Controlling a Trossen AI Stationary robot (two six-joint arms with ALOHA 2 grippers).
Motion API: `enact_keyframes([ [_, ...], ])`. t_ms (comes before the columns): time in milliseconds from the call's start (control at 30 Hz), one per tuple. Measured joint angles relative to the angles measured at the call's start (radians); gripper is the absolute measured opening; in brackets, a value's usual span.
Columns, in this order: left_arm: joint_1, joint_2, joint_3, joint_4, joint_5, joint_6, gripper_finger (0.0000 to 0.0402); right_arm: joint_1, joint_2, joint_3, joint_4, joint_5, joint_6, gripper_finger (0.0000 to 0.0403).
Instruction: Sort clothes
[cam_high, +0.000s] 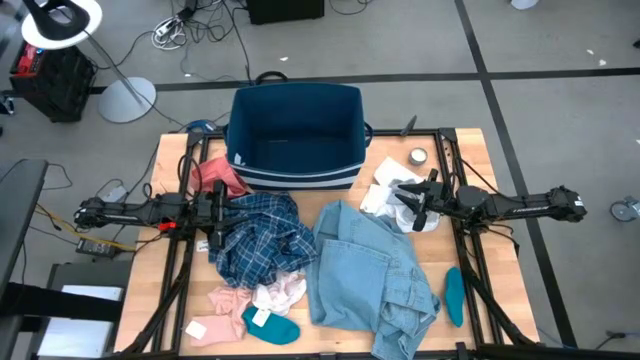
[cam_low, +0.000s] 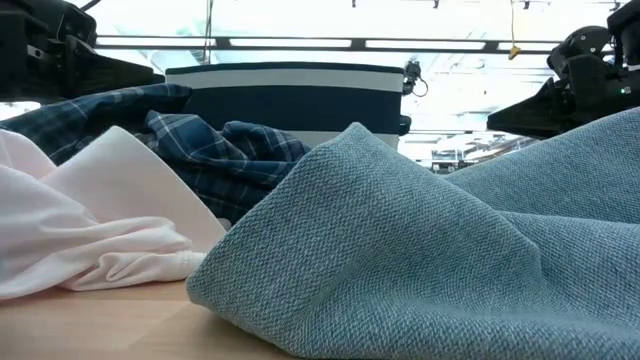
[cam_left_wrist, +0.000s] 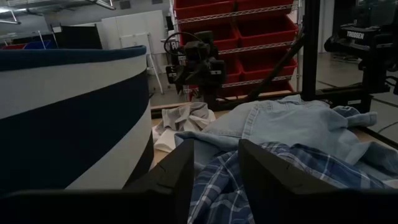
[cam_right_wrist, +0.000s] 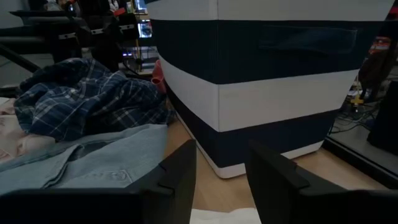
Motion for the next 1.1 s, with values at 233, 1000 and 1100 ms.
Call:
enact_keyframes([
  [233,0.0,0.0,0.0,0.0,0.0,0.0,0.0131,0.0,0.0,0.0,0.0,0.0,0.0,0.0137],
  [1000,0.0,0.0,0.0,0.0,0.0,0.0,0.0131,-0.002,0.0,0.0,0.0,0.02,0.025,0.0137],
  [1100,0.0,0.0,0.0,0.0,0.0,0.0,0.0131,-0.003,0.0,0.0,0.0,0.092,0.026,0.0137],
])
